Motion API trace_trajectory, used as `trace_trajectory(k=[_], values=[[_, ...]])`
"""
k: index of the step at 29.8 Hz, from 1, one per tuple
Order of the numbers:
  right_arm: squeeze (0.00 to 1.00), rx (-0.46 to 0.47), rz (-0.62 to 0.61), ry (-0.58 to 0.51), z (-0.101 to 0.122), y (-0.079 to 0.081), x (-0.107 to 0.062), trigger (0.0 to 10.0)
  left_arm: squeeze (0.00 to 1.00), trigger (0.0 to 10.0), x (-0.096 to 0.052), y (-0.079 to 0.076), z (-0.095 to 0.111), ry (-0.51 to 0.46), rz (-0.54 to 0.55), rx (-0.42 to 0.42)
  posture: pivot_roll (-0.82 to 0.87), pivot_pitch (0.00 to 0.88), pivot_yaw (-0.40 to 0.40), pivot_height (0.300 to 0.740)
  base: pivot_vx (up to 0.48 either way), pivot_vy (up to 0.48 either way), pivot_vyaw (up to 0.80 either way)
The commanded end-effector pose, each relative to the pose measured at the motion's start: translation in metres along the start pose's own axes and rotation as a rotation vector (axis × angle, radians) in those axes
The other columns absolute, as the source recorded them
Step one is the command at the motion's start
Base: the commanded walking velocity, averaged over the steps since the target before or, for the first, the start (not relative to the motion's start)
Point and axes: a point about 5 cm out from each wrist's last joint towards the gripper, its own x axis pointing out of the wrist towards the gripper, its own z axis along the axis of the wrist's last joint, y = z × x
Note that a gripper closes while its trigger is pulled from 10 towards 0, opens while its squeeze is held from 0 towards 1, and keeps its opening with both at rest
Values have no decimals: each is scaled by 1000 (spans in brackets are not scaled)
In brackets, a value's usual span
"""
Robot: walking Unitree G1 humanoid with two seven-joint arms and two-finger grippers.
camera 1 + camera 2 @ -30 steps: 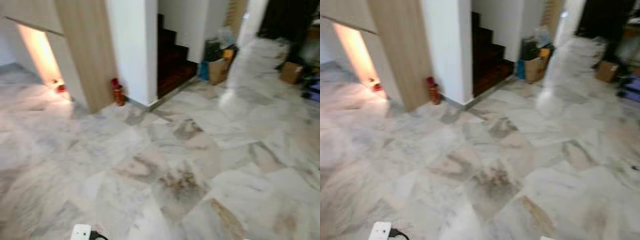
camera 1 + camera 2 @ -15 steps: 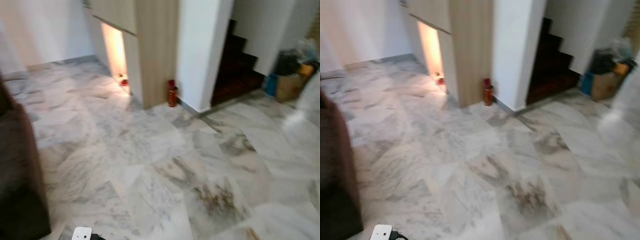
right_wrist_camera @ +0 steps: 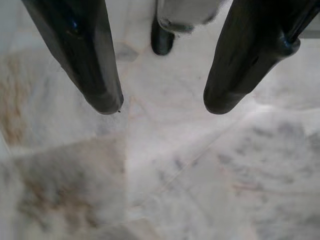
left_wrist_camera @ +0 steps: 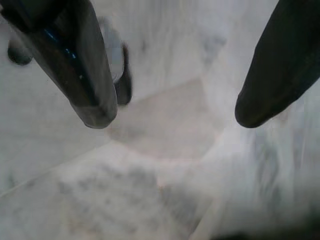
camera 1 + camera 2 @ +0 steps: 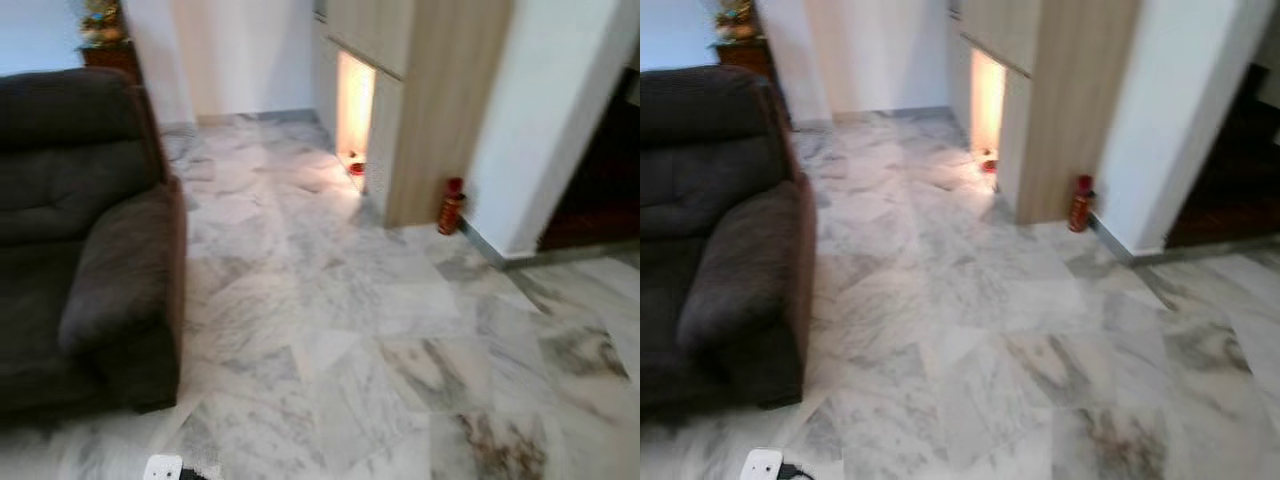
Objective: Move the pillow to the sofa from floor
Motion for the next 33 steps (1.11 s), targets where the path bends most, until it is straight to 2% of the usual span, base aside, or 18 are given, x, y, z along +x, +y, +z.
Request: trace_trajectory(k=[1,3,9,33], values=[[0,43,81,61,2,19,4,10000,0,10000,-3,3,-16,82,8,-94,125,34,-33,740,0,0,800],[0,83,72,54,4,22,5,10000,0,10000,-3,4,-15,79,12,-101,125,36,-30,740,0,0,0],[0,95,74,54,4,24,5,10000,0,10000,-4,3,-18,94,15,-112,125,38,-26,740,0,0,0],[0,101,93,59,5,27,5,10000,0,10000,-4,5,-19,99,10,-109,136,43,-15,740,0,477,0]])
